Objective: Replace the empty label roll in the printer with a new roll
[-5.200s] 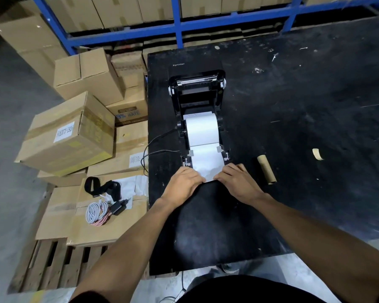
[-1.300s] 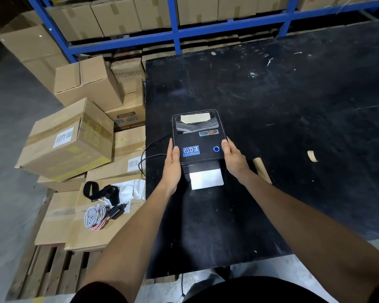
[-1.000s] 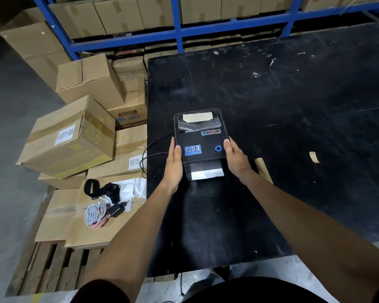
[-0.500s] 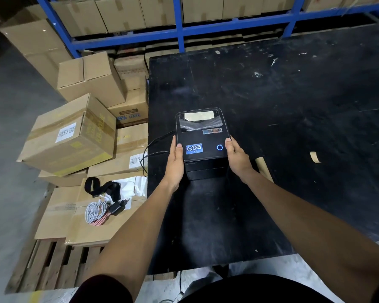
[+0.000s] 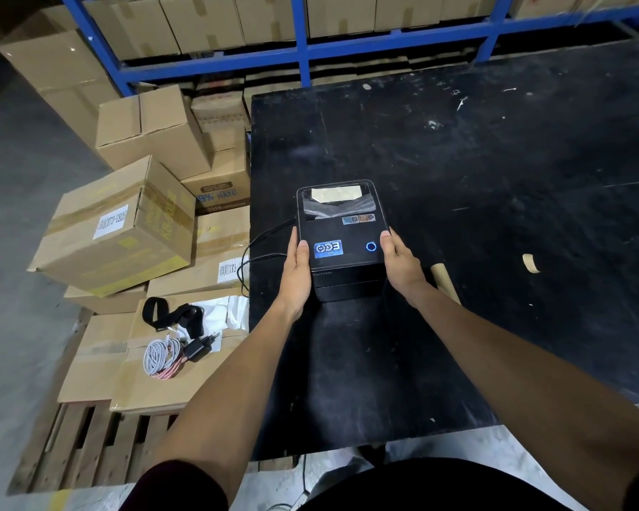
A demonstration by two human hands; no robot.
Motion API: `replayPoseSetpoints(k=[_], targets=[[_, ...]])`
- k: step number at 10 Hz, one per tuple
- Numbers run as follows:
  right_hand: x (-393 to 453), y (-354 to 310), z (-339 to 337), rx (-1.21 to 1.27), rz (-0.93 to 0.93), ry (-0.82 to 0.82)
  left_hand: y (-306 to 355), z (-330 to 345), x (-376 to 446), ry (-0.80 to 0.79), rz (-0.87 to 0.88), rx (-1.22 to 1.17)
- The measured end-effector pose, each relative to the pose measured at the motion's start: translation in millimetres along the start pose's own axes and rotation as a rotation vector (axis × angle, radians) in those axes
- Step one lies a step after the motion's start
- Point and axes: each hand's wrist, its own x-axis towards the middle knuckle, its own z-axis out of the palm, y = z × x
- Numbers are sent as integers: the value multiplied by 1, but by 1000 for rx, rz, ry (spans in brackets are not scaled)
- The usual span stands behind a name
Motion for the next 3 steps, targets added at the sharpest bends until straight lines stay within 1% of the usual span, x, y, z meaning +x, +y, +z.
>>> replayPoseSetpoints(k=[1, 2, 3], targets=[[-2, -2, -1, -14, 3, -3, 5, 1, -4, -6, -9, 12], [-1, -4, -4, 9, -6, -27, 10, -4, -7, 1, -41, -43], [-8, 3, -21, 94, -46, -24, -6, -28, -27, 67, -89, -40]])
